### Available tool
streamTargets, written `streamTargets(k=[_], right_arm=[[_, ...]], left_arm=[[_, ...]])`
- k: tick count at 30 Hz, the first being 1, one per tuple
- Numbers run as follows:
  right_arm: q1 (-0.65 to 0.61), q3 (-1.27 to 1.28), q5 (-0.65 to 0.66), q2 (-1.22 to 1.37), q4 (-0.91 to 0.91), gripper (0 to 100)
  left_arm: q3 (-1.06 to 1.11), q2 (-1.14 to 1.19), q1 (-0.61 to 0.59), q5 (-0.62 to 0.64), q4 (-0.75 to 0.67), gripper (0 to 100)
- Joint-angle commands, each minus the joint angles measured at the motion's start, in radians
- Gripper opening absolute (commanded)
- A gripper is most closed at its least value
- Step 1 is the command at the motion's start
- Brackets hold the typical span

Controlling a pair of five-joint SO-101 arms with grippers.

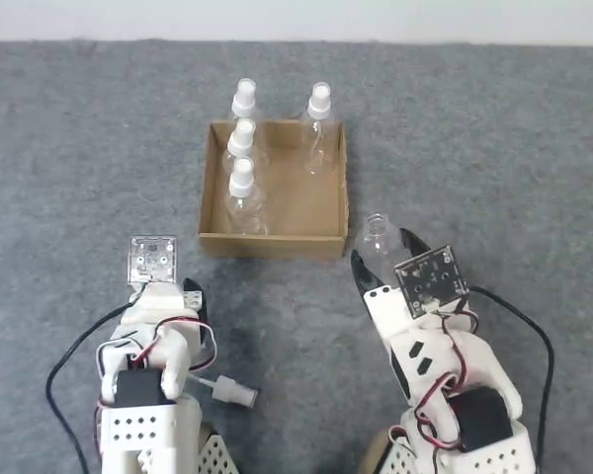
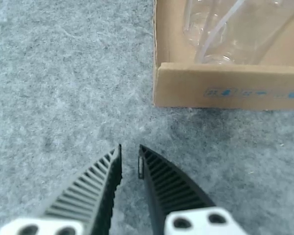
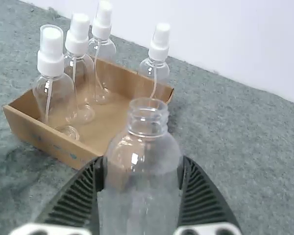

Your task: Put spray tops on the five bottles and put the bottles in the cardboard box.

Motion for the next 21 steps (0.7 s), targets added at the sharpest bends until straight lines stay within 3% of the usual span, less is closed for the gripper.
streamTargets(k=[1, 6, 10, 21], right_arm=[[0.016, -0.003, -0.017, -0.016, -0.027, 0.7], [0.016, -0.002, -0.015, -0.015, -0.025, 0.7], [0.016, -0.002, -0.015, -0.015, -0.025, 0.7], [0.019, 0.074, -0.009, -0.015, -0.122, 0.7]], left_arm=[[-0.067, -0.015, -0.032, -0.123, 0.006, 5], [-0.183, -0.015, -0.15, -0.328, 0.0, 5], [-0.269, -0.015, -0.163, -0.466, 0.0, 5], [-0.456, -0.011, -0.199, -0.555, 0.075, 6]])
